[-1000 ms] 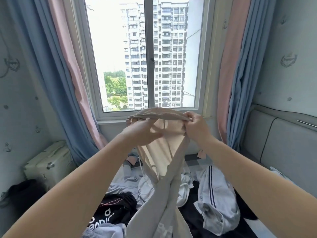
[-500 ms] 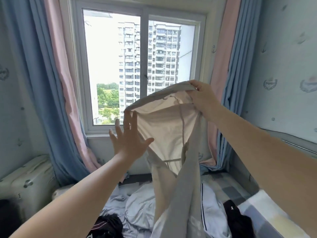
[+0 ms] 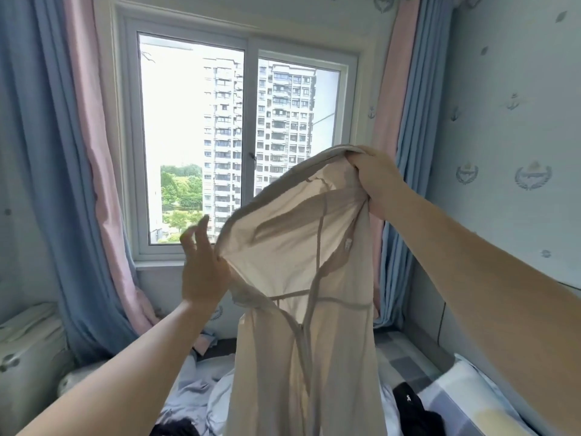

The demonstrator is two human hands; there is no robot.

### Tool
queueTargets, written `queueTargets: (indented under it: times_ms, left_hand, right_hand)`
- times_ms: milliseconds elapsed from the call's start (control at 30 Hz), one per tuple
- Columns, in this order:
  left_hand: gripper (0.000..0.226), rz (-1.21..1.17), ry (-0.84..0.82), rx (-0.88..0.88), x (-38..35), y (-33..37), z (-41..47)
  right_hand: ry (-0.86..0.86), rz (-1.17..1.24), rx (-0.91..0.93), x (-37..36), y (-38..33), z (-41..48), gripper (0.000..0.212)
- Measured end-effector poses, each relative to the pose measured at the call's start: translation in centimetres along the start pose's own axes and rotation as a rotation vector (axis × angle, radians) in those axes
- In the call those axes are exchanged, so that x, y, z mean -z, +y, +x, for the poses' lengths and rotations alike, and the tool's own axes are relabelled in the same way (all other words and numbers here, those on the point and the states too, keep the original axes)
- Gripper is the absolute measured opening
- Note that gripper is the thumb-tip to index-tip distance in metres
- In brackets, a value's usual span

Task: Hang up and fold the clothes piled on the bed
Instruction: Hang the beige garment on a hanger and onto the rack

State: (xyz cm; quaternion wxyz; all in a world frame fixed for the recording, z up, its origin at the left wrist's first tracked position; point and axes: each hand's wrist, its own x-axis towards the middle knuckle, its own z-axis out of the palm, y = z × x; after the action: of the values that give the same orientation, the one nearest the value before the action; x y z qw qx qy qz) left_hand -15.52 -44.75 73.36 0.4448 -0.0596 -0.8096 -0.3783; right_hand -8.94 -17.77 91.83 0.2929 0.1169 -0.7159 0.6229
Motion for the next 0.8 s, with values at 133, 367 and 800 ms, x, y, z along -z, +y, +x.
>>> queueTargets:
  times_ms: [133, 367, 800]
  left_hand:
    - [0.025, -0.173, -0.329, 0.479, -1.5, -2.9, -3.0]
    - [0.024, -0.52, -0.667, 1.1, -1.3, -4.4, -9.1]
    - [0.041, -1.019, -0.815, 1.463, 3.0, -4.2, -22.7]
  right_hand:
    - [-0.011, -0.03, -0.318, -0.2, 2.0, -0.2, 0.025]
    - [-0.406, -0.441, -0.669, 0.5, 8.1, -2.5, 0.02]
    - [-0.128, -0.197, -0.766, -2.6, 24.9, -22.1, 0.058]
